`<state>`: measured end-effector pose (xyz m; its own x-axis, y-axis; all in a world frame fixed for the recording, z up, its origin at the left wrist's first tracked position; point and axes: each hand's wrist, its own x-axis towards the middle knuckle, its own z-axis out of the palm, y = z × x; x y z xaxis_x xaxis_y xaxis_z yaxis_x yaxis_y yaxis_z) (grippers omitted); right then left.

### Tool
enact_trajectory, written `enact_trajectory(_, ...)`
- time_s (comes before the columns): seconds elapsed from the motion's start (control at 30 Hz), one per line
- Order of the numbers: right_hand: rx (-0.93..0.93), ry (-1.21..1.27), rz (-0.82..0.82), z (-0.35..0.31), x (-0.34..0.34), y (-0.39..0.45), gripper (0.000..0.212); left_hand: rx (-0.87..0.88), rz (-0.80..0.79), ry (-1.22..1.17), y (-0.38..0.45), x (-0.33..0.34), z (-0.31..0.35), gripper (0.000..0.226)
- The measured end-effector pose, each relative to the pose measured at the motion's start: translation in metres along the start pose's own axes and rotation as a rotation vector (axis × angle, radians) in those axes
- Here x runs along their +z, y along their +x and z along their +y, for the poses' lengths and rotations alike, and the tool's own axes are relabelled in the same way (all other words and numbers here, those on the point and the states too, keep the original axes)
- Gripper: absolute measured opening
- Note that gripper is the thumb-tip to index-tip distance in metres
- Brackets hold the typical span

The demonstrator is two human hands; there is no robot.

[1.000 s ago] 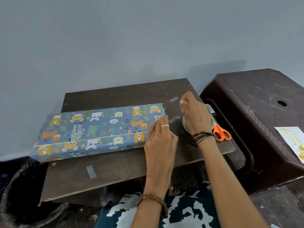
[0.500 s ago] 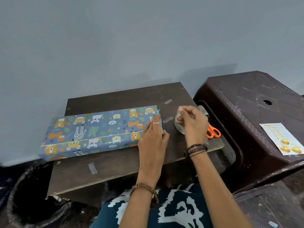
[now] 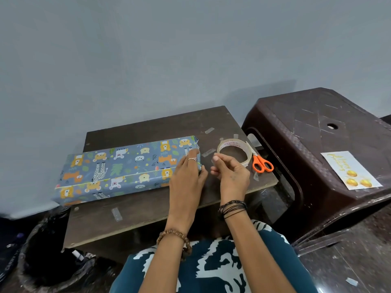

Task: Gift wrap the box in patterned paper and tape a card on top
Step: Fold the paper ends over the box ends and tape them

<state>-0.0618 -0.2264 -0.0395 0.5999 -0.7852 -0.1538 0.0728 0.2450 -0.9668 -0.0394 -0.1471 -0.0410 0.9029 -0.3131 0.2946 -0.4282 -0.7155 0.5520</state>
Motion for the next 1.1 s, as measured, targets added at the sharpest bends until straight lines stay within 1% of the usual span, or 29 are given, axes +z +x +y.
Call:
enact_trajectory(0.13,0.082,0.085,-0.062,-0.002,-0.003,0.004,0.014,0.011,0.028,0.005,-0.001,0.000,0.001,0.034)
enact_trajectory(0.2,0.090,0.109,-0.079,-0.003,-0.002,0.006,0.020,0.041,0.046,0.022,-0.001,0.000,0.002,0.028)
enact_trajectory(0.27,0.062,0.095,-0.079,-0.003,-0.001,0.008,0.023,0.082,0.061,0.051,0.000,0.002,0.000,0.023)
enact_trajectory(0.37,-0.035,-0.064,-0.098,-0.002,-0.001,0.010,0.027,0.131,0.068,0.101,0.000,0.006,-0.003,0.027)
enact_trajectory(0.5,-0.249,-0.366,-0.170,-0.002,-0.005,0.014,0.030,0.142,0.123,0.085,0.001,0.006,-0.005,0.034)
enact_trajectory(0.63,-0.340,-0.454,-0.275,-0.005,-0.010,0.018,0.035,0.098,0.104,0.076,0.002,0.004,-0.004,0.028)
enact_trajectory(0.73,-0.344,-0.440,-0.313,-0.007,-0.014,0.022,0.035,0.055,0.086,0.102,0.003,0.005,-0.004,0.020)
enact_trajectory(0.87,-0.296,-0.368,-0.329,-0.009,-0.019,0.025,0.038,0.029,0.061,0.059,0.003,0.007,-0.004,0.019)
enact_trajectory(0.97,-0.255,-0.341,-0.351,-0.010,-0.022,0.027,0.039,0.054,0.101,0.042,0.003,0.012,-0.010,0.015)
enact_trajectory(1.1,-0.224,-0.332,-0.354,-0.009,-0.022,0.027,0.038,0.157,0.133,0.000,0.003,0.014,-0.011,0.035)
